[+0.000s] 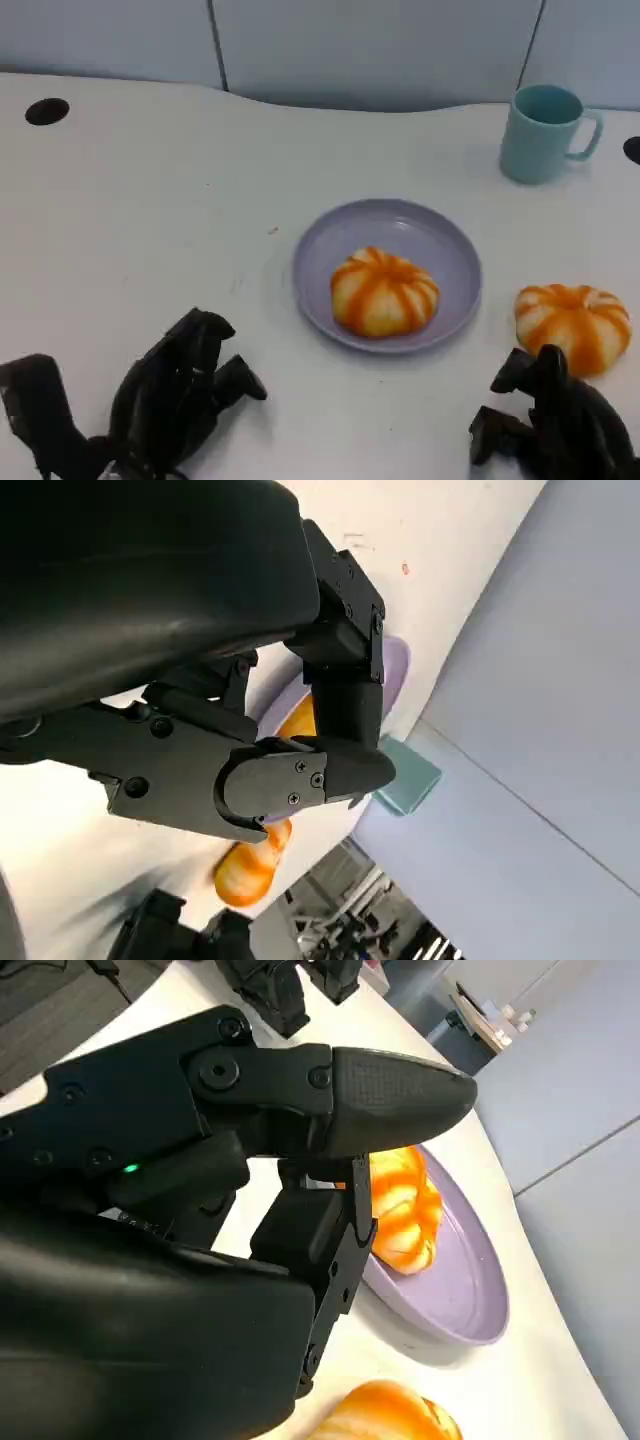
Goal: Grasp the bread from the table and place it into the plate.
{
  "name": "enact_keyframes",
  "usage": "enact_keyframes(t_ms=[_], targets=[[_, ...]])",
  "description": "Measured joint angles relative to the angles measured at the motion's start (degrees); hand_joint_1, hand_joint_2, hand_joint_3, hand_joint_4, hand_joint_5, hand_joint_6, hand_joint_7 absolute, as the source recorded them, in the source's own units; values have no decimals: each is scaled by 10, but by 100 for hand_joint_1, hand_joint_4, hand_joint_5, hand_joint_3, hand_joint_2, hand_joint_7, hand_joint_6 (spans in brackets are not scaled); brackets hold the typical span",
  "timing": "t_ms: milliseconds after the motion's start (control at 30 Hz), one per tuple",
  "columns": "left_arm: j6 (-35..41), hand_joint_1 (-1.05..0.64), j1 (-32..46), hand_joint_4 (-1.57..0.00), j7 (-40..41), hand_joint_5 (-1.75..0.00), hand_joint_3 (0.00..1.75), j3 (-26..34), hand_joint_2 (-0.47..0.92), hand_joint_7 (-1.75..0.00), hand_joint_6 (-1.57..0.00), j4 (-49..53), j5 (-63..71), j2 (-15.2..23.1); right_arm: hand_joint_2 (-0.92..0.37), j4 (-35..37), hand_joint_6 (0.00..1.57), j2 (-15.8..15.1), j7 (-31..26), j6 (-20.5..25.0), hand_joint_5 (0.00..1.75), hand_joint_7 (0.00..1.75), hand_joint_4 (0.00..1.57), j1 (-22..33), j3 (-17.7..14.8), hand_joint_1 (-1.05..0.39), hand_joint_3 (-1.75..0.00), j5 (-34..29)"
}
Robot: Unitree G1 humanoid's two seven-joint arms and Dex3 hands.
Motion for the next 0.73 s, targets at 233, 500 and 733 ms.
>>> enact_keyframes(t_ms=[233, 500, 733], targets=[[-25, -48, -15, -78, 5, -175, 39, -1, 92, -175, -54, 24, 6, -6, -92, 19, 105, -6, 12, -11, 129, 121, 120, -11, -7, -45, -56, 3], [-45, -49, -22, -78, 4, -175, 38, -3, 92, -175, -54, 46, 6, -6, -92, 31, 107, -7, 19, -23, 128, 121, 124, -15, -11, -47, -58, 2], [-58, -49, -23, -76, 2, -175, 36, -5, 92, -175, -51, 51, 11, -5, -92, 46, 111, -9, 26, -45, 127, 118, 127, -20, -9, -48, -59, -7]])
